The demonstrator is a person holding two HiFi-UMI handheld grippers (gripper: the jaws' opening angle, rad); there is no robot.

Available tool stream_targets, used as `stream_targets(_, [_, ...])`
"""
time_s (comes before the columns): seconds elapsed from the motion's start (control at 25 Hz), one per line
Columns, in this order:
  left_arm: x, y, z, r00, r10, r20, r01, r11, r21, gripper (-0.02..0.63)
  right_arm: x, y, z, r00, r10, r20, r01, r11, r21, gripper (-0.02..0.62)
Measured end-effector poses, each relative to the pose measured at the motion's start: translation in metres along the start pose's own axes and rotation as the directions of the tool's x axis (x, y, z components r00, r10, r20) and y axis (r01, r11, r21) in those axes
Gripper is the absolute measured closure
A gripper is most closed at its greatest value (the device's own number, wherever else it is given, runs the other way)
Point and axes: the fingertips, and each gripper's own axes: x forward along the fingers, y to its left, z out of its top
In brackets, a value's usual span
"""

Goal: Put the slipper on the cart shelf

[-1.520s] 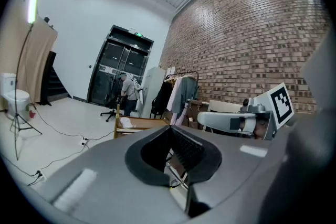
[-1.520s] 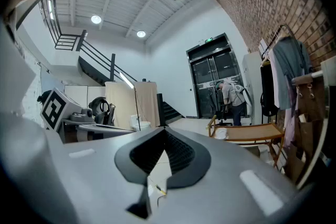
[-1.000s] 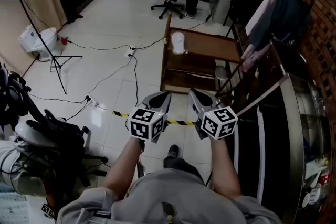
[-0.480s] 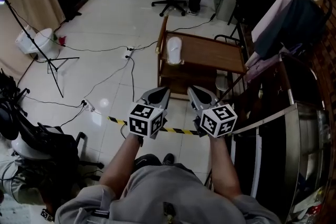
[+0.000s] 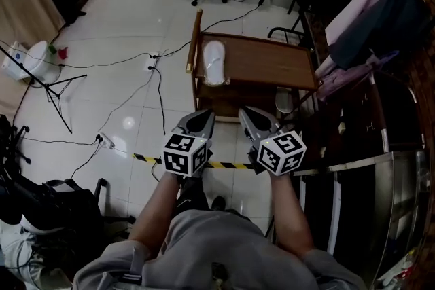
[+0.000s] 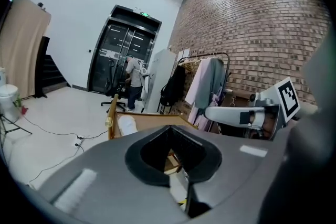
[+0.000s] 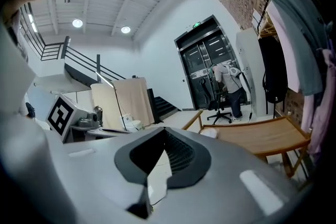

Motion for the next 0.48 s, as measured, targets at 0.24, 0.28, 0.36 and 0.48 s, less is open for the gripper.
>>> stream_targets(0.24, [0.048, 0.060, -0.005, 0.998, -0.008, -0.057, 0.006, 1.000, -0.021, 0.598, 0.066, -0.027, -0.020, 0.998, -0.022, -0.067, 0.025, 0.999, 0.047, 0.594])
stream_targets(0.28, [0.056, 0.070, -0.008, 0.998, -0.007, -0.068, 0.005, 1.000, -0.027, 0.598, 0.078, -0.033, -0.024, 0.997, -0.029, -0.078, 0.033, 0.998, 0.055, 0.594])
stream_targets(0.36, [0.070, 0.092, -0.013, 0.996, -0.010, -0.089, 0.006, 0.999, -0.048, 0.598, 0.102, -0.043, -0.030, 0.994, -0.048, -0.101, 0.055, 0.996, 0.070, 0.594])
stream_targets(0.48, [0.088, 0.118, -0.018, 0.993, -0.026, -0.119, 0.019, 0.998, -0.065, 0.598, 0.135, -0.060, -0.044, 0.985, -0.084, -0.150, 0.097, 0.992, 0.082, 0.594])
